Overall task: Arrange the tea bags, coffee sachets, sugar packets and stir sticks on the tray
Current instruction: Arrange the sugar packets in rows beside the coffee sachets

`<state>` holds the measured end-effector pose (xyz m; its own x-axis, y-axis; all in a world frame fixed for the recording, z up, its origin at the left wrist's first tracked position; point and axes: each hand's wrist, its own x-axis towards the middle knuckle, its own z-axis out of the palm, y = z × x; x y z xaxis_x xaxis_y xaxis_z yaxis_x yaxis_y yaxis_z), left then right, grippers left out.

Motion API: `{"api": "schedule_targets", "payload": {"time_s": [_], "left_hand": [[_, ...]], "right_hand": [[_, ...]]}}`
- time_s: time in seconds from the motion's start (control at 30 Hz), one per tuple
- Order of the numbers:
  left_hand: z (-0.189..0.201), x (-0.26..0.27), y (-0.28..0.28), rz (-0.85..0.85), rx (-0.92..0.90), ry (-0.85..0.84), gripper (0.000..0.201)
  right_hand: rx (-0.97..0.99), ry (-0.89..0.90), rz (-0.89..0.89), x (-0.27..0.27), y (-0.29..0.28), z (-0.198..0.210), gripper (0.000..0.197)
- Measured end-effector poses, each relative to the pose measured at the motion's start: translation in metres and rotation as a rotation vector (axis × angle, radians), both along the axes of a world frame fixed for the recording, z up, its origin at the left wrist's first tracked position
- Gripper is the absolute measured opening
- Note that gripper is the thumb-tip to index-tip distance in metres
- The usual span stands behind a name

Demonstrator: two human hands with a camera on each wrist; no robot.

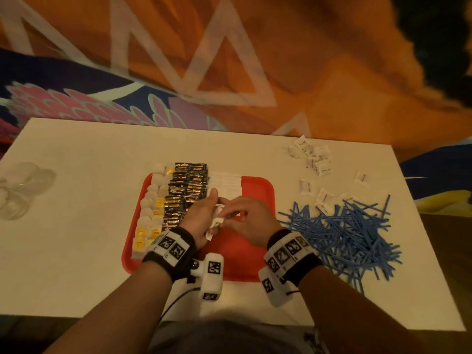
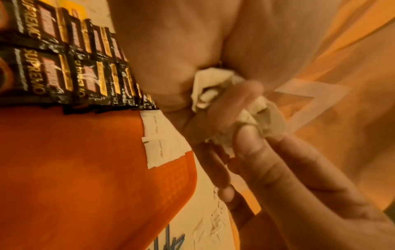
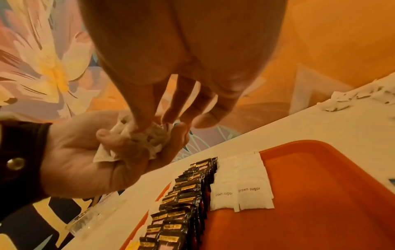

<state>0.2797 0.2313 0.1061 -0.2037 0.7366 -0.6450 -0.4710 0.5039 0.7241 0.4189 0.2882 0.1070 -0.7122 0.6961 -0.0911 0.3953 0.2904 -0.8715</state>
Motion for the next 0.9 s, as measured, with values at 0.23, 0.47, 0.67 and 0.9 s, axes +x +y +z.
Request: {"api": "schedule_targets", "payload": {"time_s": [0.23, 0.47, 0.67, 0.9], "left_hand": [[-0.006, 0.011, 0.002, -0.130, 0.023, 0.047, 0.039], [-0.002, 0.031, 0.003, -0.157, 0.028, 0.077, 0.052], [-0.005, 0.048, 0.006, -0.136, -0.041, 0.118, 0.059], [-0.003, 0.070, 0.003, -0.100, -0.057, 0.090, 0.056]], "right_hand": [[-0.099, 0.022, -0.092, 0.021, -0.001, 0.019, 0.011], [-0.060, -0.056, 0.027, 0.039, 0.005, 0.020, 0.015], [-0.069, -0.099, 0.074, 0.052, 0.007, 0.023, 0.008], [-0.205, -0.031, 0.032, 0.070, 0.011, 0.021, 0.021]]}}
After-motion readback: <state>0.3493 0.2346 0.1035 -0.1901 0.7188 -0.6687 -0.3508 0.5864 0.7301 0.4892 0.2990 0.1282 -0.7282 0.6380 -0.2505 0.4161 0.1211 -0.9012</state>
